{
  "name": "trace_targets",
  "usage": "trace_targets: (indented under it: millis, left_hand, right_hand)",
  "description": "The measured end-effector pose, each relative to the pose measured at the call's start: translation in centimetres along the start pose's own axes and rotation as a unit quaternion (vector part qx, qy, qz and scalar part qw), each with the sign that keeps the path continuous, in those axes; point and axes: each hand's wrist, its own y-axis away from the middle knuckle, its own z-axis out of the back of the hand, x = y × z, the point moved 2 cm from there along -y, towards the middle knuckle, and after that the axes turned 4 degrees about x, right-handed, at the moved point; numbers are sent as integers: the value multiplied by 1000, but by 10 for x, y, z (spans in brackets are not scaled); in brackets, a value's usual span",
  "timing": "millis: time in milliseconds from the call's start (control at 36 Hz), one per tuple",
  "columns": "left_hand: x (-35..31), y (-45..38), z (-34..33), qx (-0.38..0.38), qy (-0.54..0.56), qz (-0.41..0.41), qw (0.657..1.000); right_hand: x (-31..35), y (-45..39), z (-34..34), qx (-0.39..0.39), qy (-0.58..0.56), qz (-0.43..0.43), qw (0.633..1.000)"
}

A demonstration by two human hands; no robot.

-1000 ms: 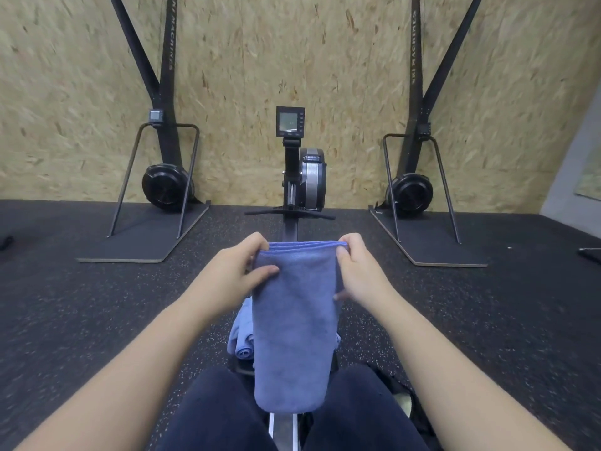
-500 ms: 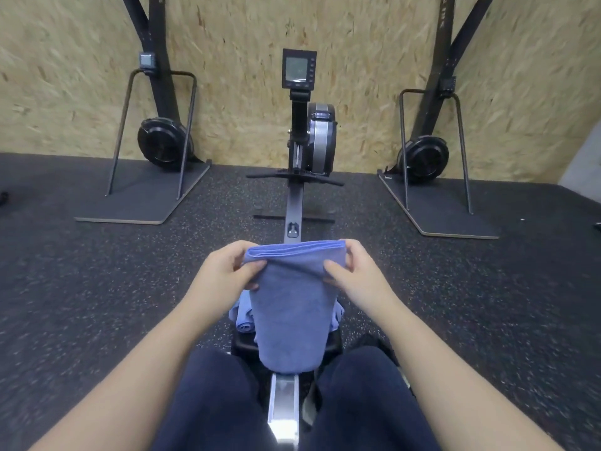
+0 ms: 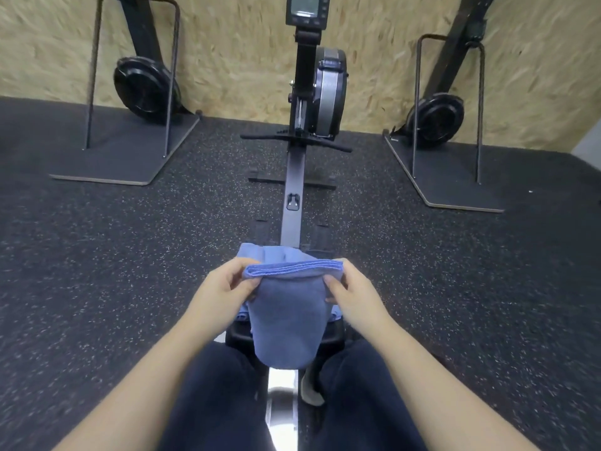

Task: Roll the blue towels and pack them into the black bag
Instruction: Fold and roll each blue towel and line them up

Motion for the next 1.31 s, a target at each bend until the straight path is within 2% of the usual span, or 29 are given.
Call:
trace_targets:
  millis: [361, 639, 1056, 1306]
  left_hand:
    - [18, -48, 10, -32, 87, 17, 996]
    - [31, -93, 20, -50, 70, 18, 996]
    - [73, -179, 25, -88, 97, 53, 990]
    - [110, -236, 15, -123, 78, 92, 985]
  right_hand:
    - [7, -51, -16, 1, -59, 1, 998]
    - [1, -103, -22, -23, 11, 25, 999]
    - [-15, -197, -40, -43, -43, 22, 998]
    - [-45, -250, -57, -73, -63, -35, 995]
